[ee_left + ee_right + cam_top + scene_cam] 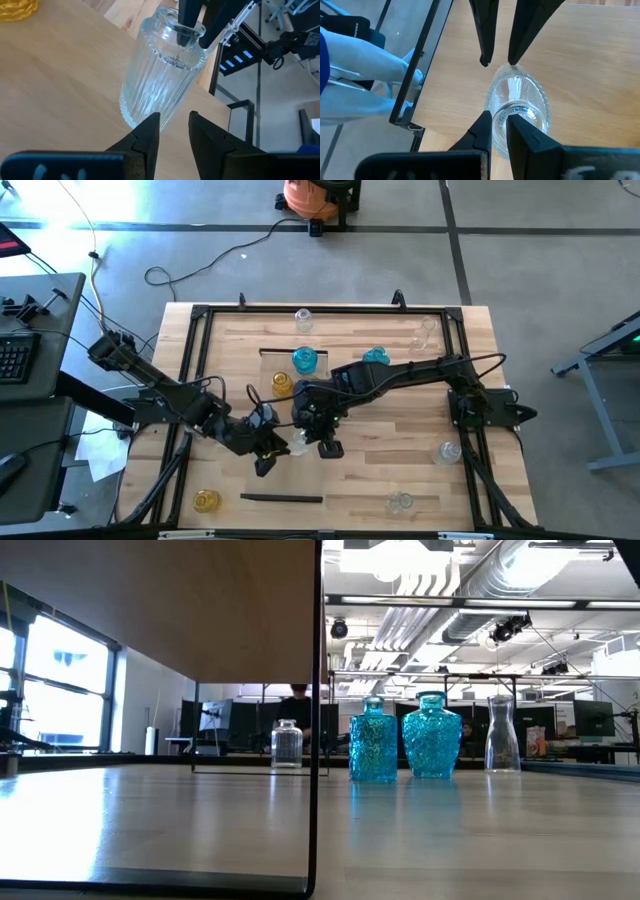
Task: Sort vases onto shelf
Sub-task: Put the top middle transparent vase on the shelf
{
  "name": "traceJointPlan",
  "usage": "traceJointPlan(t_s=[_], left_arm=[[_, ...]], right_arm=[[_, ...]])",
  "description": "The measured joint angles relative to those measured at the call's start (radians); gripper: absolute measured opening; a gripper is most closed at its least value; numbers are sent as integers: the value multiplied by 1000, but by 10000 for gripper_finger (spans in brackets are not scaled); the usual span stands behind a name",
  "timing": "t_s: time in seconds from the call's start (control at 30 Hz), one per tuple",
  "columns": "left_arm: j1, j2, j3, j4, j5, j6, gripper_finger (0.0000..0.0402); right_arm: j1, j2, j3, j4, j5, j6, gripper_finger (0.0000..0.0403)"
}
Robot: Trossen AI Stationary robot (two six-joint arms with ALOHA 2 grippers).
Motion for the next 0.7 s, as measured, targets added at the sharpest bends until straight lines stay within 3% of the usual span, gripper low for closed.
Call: traceJointPlan(t_s=[0.7], left_arm=[[8,41,1,-25,32,-16,97]], right_arm=[[-6,0,-1,12,0,-2,16]])
